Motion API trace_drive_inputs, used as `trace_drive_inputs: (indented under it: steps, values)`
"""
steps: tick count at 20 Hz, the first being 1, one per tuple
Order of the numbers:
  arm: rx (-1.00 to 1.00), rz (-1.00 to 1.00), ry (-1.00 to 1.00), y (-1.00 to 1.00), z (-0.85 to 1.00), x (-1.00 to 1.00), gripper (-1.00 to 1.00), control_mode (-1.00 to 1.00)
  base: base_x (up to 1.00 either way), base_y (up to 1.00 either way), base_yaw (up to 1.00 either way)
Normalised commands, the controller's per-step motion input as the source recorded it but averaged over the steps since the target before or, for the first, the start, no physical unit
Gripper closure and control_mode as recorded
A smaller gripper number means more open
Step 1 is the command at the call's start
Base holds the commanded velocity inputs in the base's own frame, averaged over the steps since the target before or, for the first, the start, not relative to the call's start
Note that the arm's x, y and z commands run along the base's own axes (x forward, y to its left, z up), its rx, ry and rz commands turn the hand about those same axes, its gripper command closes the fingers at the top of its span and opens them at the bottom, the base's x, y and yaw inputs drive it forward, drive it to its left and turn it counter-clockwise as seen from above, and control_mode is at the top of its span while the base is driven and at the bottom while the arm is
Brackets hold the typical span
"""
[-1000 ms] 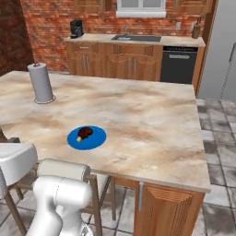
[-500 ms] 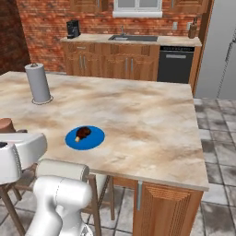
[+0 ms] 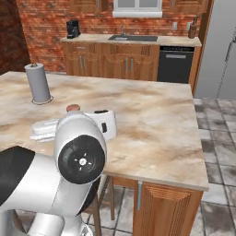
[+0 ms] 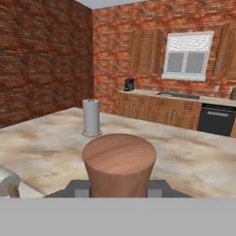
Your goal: Retrieve the shaker from the cabinet and place it next the steak on a plate on the dining table.
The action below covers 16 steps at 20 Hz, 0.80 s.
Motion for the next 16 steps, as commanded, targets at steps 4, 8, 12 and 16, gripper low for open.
trace_drive_inputs:
  steps: [4, 8, 12, 16]
  values:
    - [-0.01, 0.40, -0.01, -0.29, -0.54, 0.50, 1.00, -1.00, 0.00, 0.00, 0.00]
    - [0.00, 0.35, 0.01, -0.11, -0.63, 0.62, 1.00, -1.00, 0.00, 0.00, 0.00]
    - [-0.03, 0.22, 0.11, 0.00, -0.51, 0.60, 1.00, -1.00, 0.00, 0.00, 0.00]
    - [-0.09, 0.10, 0.15, 0.00, -0.39, 0.68, 1.00, -1.00, 0.00, 0.00, 0.00]
